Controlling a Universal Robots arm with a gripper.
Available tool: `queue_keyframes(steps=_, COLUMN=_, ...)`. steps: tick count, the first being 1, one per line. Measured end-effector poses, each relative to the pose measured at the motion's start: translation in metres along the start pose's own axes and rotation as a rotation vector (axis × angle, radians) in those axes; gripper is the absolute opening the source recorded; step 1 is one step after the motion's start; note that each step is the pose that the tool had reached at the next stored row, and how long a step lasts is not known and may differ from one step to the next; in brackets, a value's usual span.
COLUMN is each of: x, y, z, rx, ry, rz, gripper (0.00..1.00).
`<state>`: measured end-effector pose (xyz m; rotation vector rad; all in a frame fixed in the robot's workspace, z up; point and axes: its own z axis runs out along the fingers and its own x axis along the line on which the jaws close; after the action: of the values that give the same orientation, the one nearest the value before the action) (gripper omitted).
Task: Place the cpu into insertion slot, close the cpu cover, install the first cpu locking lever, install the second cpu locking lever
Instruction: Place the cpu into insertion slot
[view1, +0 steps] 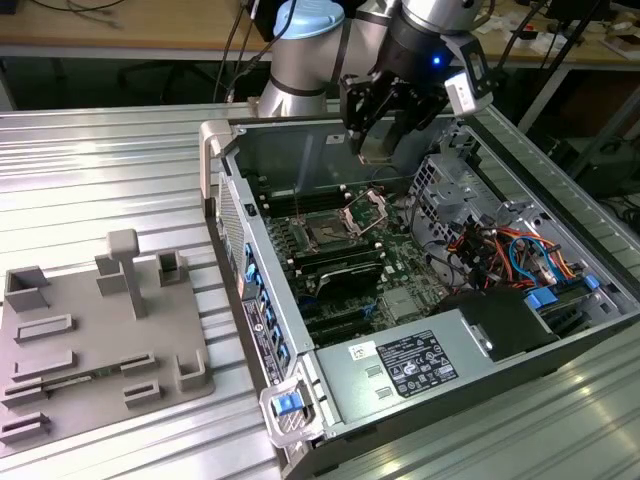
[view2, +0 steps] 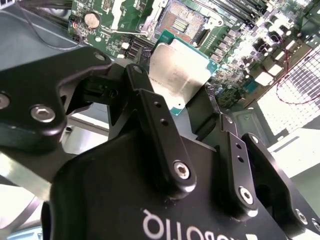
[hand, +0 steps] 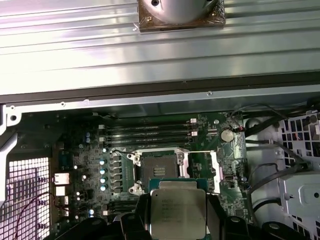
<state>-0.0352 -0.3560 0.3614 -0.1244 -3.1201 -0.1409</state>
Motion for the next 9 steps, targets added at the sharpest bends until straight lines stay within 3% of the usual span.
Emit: queue_keyframes(steps=9, x=0.0000, y=0.0000, z=0.0004, rx=-0.0021, ry=-0.0099, rz=0.110, gripper=0.55)
